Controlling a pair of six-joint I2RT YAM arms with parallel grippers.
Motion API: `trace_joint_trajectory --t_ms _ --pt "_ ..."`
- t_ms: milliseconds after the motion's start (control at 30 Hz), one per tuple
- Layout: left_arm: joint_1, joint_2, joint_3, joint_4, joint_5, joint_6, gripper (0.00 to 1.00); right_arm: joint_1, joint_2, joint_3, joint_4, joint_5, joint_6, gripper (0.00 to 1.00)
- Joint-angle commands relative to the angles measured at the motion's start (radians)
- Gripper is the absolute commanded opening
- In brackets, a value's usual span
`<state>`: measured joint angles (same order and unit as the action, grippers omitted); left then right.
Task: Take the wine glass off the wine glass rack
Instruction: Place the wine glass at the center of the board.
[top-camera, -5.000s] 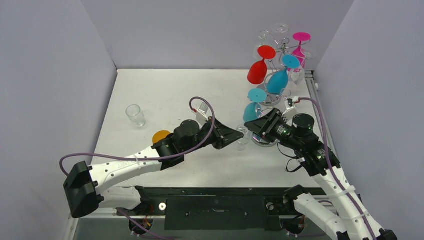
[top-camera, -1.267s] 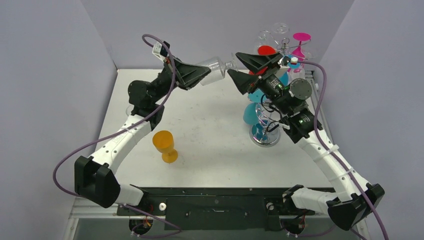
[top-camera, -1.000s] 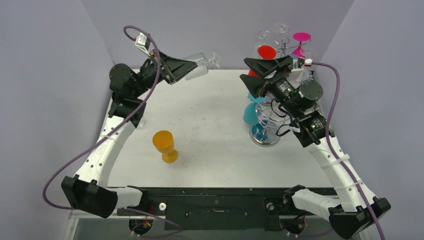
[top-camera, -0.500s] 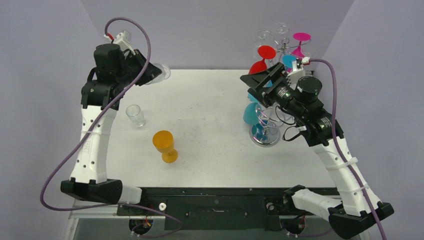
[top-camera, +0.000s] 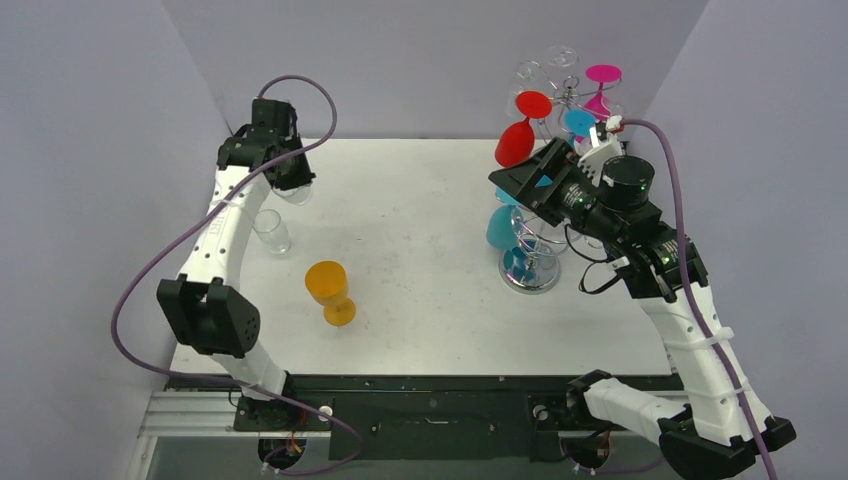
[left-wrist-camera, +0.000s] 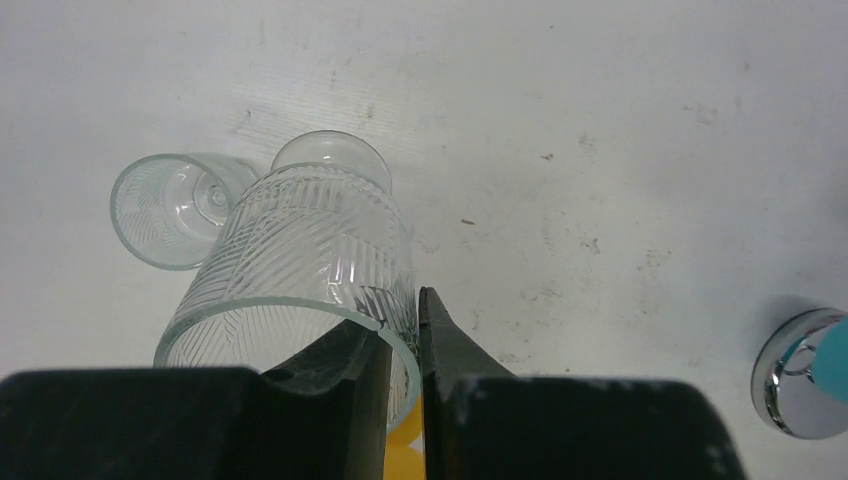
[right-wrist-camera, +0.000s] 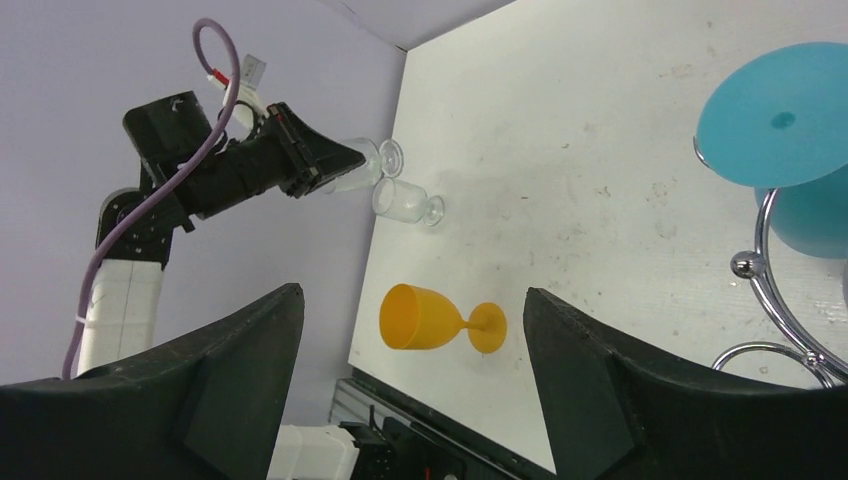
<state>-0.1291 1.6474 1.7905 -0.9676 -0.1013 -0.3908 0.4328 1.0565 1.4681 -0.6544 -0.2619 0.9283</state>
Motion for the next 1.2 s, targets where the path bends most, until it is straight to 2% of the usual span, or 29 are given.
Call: trace_joint_trajectory --t_ms 0,167,667,900,1133,1167 --pt "0.007 0.064 0.054 0.067 -0.08 0.049 0.0 0.004 -0.021 -0.003 -0.012 0.026 -0.055 0.76" --pt "0.006 0.177 0.099 0.078 -0.094 0.056 0.0 0.008 -0.018 0.009 -0.019 0.021 -0.07 0.76" --pt "0.021 0.53 0.384 -0.004 -0.08 0.061 0.0 0.015 -0.013 0.017 -0.054 0.028 -0.102 0.76" --pt "0.044 0.628 0.473 -0.069 -0.064 0.058 0.0 0.014 0.0 0.014 -0.058 0.017 -0.112 0.76" --pt "0.051 0.657 0.466 -0.068 -0.049 0.058 0.0 0.012 0.01 0.004 -0.05 0.013 -0.112 0.76" --pt "0.051 0.659 0.466 -0.067 -0.048 0.058 0.03 0.011 0.011 0.004 -0.051 0.013 -0.112 0.76"
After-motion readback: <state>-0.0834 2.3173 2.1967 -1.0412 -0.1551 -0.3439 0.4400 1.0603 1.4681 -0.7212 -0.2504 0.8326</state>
